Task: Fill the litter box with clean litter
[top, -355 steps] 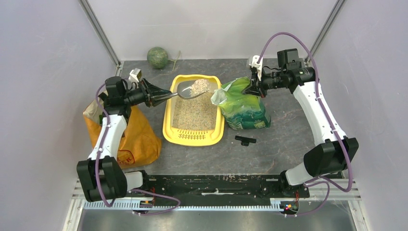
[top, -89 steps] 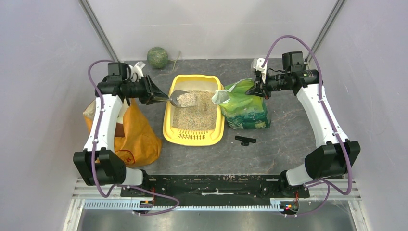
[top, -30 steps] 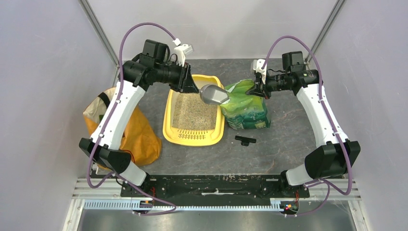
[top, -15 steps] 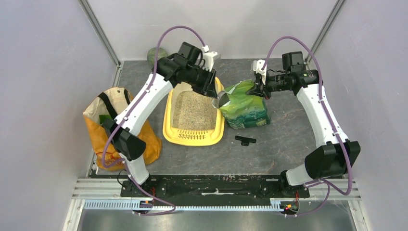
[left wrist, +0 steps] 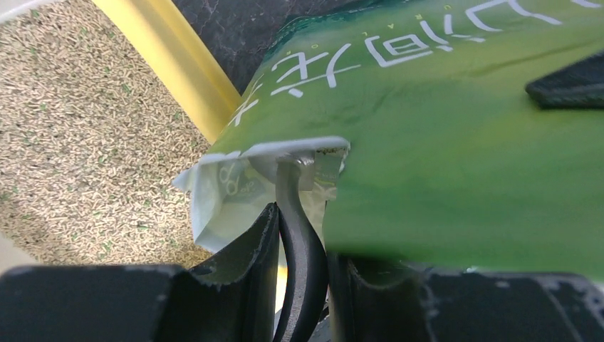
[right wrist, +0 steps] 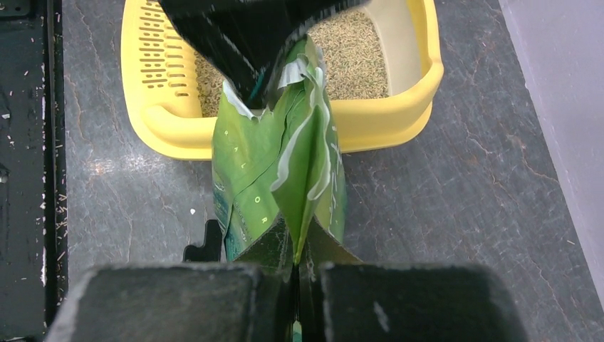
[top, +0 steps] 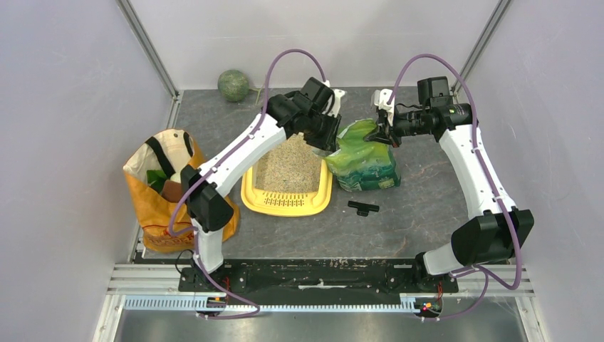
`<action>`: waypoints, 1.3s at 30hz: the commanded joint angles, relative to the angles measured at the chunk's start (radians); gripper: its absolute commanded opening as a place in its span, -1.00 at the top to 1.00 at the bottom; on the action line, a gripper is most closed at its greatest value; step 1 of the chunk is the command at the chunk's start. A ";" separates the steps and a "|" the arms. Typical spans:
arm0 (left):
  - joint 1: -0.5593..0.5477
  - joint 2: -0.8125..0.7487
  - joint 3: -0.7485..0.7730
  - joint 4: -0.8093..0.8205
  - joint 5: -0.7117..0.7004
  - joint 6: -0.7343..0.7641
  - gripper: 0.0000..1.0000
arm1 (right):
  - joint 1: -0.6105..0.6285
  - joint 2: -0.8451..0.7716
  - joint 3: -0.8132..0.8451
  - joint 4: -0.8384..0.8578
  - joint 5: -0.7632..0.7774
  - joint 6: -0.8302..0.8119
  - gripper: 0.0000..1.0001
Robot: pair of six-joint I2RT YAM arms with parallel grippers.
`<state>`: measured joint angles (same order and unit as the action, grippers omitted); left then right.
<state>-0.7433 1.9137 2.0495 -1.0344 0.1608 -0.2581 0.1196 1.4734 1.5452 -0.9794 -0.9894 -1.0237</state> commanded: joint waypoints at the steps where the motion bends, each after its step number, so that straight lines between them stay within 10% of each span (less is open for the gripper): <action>1: -0.021 0.044 0.009 0.007 -0.117 -0.063 0.96 | -0.003 -0.044 0.030 0.058 -0.048 -0.020 1.00; 13: -0.038 0.136 -0.079 0.021 -0.079 -0.139 0.96 | -0.004 -0.022 0.027 0.065 -0.058 -0.005 1.00; 29: 0.027 0.065 -0.360 0.499 0.647 -0.338 0.96 | -0.003 -0.012 0.026 0.069 -0.062 0.017 1.00; 39: 0.058 -0.009 -0.486 0.821 0.836 -0.565 0.96 | -0.003 -0.013 0.032 0.066 -0.054 0.016 1.00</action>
<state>-0.6724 1.9732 1.5929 -0.3801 0.7456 -0.6586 0.1123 1.4876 1.5391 -1.0199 -0.9524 -1.0023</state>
